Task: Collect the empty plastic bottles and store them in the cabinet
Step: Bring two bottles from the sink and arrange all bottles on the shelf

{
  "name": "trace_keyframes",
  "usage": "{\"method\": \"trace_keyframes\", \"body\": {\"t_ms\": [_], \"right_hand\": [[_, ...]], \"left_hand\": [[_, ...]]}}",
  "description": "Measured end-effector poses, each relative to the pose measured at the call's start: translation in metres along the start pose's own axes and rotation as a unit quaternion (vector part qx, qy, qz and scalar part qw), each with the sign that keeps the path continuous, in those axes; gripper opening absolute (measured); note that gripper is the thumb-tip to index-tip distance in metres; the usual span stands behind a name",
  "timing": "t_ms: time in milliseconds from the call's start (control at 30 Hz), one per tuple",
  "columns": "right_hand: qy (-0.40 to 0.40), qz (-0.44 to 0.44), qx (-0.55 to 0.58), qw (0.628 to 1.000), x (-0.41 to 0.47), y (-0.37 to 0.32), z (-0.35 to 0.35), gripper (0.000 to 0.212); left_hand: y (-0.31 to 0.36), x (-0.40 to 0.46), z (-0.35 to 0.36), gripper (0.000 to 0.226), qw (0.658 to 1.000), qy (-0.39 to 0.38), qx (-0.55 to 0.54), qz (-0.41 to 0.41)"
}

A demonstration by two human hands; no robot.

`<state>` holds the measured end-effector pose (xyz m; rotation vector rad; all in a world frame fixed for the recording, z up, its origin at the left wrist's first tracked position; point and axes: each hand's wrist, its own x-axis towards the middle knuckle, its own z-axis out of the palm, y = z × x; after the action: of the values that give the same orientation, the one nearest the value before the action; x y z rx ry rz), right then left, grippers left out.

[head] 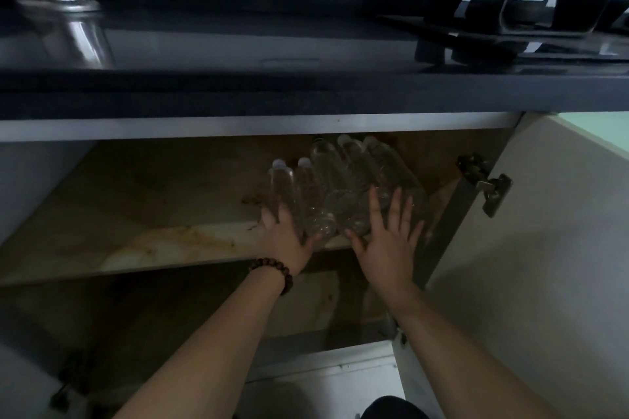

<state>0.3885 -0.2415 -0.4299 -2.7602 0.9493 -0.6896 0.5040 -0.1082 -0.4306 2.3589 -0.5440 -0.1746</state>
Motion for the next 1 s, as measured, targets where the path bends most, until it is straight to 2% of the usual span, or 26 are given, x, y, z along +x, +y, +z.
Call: {"method": "trace_keyframes", "body": {"t_ms": [167, 300, 467, 533, 733, 1000], "right_hand": [[0.015, 0.000, 0.007, 1.000, 0.001, -0.002, 0.004, 0.092], [0.011, 0.001, 0.000, 1.000, 0.001, -0.002, 0.006, 0.091], [-0.072, 0.029, 0.006, 0.997, 0.001, -0.012, -0.013, 0.092], [-0.121, 0.034, -0.001, 0.992, -0.001, -0.016, -0.032, 0.088], [-0.225, 0.046, 0.002, 0.973, -0.019, -0.041, -0.112, 0.081], [-0.310, 0.043, 0.013, 0.950, -0.052, -0.092, -0.264, 0.067]], "left_hand": [[-0.001, 0.012, 0.002, 0.101, 0.999, 0.000, 0.033, 0.004], [-0.004, 0.012, 0.003, 0.106, 0.998, -0.004, 0.058, 0.015], [0.006, 0.005, -0.020, 0.105, 0.993, -0.075, 0.090, 0.000], [0.011, -0.011, -0.039, 0.097, 0.987, -0.101, 0.128, 0.012], [0.044, -0.081, -0.108, 0.080, 0.981, -0.102, 0.163, 0.032], [0.107, -0.172, -0.233, 0.076, 0.959, -0.163, 0.230, -0.026]]}}
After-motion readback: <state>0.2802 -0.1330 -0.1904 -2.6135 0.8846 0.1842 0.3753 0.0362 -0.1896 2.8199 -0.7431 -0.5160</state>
